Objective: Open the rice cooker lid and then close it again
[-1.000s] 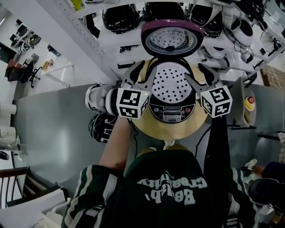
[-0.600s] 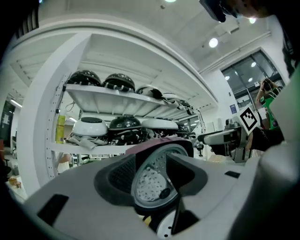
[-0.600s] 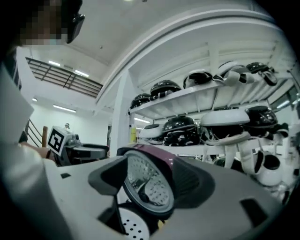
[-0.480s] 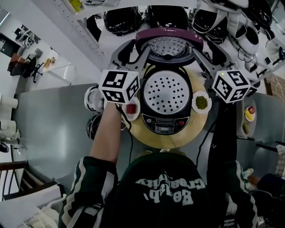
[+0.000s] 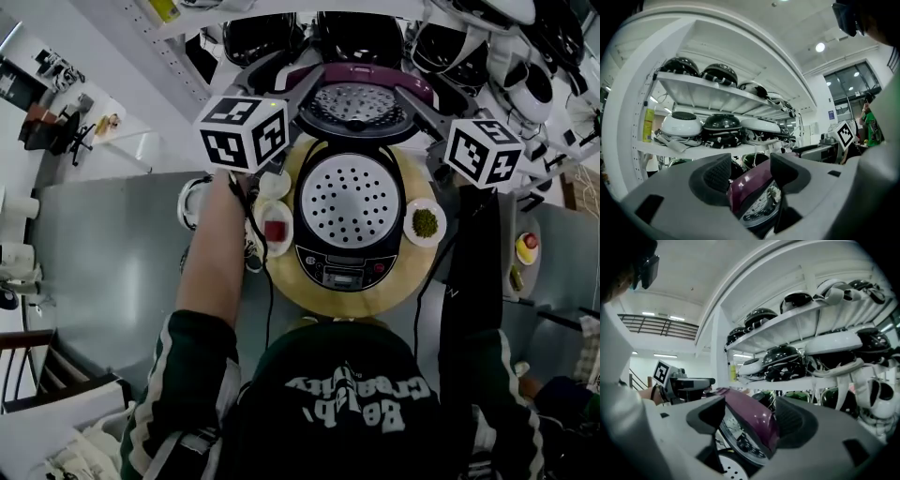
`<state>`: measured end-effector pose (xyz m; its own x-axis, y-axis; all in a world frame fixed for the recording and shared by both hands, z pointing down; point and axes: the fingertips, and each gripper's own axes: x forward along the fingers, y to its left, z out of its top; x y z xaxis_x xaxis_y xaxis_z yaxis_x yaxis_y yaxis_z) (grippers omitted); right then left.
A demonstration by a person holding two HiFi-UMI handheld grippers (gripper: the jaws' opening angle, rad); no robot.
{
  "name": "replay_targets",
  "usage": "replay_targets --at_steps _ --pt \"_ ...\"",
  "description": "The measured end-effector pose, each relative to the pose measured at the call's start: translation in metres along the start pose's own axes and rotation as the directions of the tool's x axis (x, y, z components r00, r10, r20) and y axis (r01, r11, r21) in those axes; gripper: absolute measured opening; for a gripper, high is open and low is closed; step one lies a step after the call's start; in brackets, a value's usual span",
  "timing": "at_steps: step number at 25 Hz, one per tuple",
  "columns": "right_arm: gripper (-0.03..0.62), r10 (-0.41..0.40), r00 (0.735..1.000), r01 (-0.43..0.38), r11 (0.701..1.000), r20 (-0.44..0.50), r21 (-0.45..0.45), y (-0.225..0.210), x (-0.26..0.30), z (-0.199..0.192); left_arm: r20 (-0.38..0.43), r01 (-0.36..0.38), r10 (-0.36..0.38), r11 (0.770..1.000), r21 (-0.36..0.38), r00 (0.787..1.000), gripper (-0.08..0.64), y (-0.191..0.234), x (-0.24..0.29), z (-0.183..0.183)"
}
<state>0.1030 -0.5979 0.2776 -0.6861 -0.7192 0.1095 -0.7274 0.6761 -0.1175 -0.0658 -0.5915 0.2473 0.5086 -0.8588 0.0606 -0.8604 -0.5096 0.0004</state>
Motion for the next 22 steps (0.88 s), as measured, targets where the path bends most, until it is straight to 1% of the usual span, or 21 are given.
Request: replay_targets --at_steps 2,5,7,11,14,17,22 --pt "0.351 0.016 1.0 -0.016 1.0 -0.011 0.021 -0.001 0.003 -0.003 -0.038 0.024 -0.025 1.0 -0.016 0.999 0.268 -0.002 0.01 -0.01" --pt "0.354 0.023 0.999 -0.023 1.0 -0.04 -0.008 0.0 0.005 -0.008 -0.047 0.061 -0.067 0.991 -0.117 0.997 0.273 0.0 0.014 -0.017" --pt "0.353 0.025 0.998 -0.026 0.999 -0.053 -0.029 0.002 0.006 -0.01 -0.046 0.076 -0.084 0.987 -0.141 0.995 0.273 -0.001 0.012 -0.018" --pt "0.351 0.021 0.996 -0.028 0.997 -0.084 -0.075 0.008 0.001 -0.014 -0.043 0.08 -0.086 0.989 -0.126 0.995 0.273 -0.006 0.005 -0.018" --pt "0.353 0.03 0.993 -0.042 0.994 -0.114 -0.105 0.017 -0.006 -0.018 -0.047 0.099 -0.105 0.989 -0.106 0.993 0.274 -0.012 -0.006 -0.019" --pt "0.354 0.051 0.991 -0.064 0.992 -0.126 -0.106 0.029 -0.017 -0.023 -0.051 0.125 -0.13 0.988 -0.089 0.99 0.281 -0.023 -0.02 -0.023" --pt "0.362 0.066 0.988 -0.08 0.992 -0.137 -0.1 0.051 -0.039 -0.035 -0.047 0.147 -0.151 0.985 -0.092 0.987 0.282 -0.04 -0.049 -0.033"
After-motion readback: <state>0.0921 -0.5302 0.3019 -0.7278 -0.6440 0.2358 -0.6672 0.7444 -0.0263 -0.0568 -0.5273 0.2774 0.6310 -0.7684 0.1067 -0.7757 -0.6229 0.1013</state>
